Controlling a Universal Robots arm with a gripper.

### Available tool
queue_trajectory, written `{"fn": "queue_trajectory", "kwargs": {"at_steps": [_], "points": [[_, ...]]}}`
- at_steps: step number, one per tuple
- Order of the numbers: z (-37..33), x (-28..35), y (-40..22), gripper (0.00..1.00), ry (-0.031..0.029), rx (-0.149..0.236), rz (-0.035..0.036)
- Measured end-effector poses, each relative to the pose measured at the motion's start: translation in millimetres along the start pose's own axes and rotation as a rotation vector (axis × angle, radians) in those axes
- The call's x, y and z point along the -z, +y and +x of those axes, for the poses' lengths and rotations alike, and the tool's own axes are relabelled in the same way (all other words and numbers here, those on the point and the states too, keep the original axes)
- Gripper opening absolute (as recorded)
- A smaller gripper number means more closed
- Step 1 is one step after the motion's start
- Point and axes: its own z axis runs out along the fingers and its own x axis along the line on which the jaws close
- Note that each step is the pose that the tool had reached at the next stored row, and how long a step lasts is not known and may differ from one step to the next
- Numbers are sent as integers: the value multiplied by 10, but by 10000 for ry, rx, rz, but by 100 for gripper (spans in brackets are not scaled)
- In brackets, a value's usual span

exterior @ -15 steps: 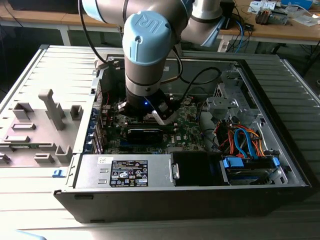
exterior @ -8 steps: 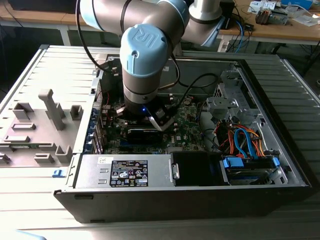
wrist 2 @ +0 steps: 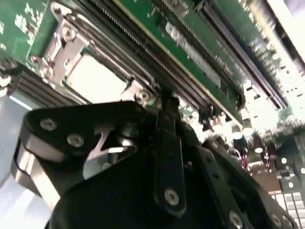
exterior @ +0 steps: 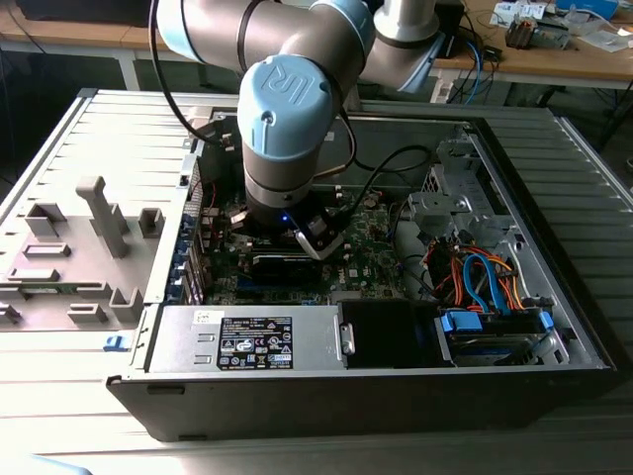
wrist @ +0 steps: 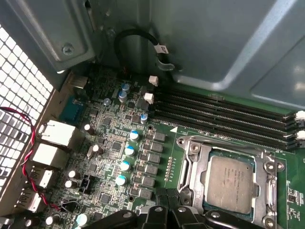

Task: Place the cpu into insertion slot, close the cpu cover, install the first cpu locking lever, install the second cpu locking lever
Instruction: 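Install the second cpu locking lever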

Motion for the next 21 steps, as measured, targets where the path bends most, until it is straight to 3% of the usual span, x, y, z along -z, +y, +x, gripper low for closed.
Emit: {"fn": "queue_trajectory", "kwargs": {"at_steps": [21], "points": [[0,0,0,11,1,0,1]]}}
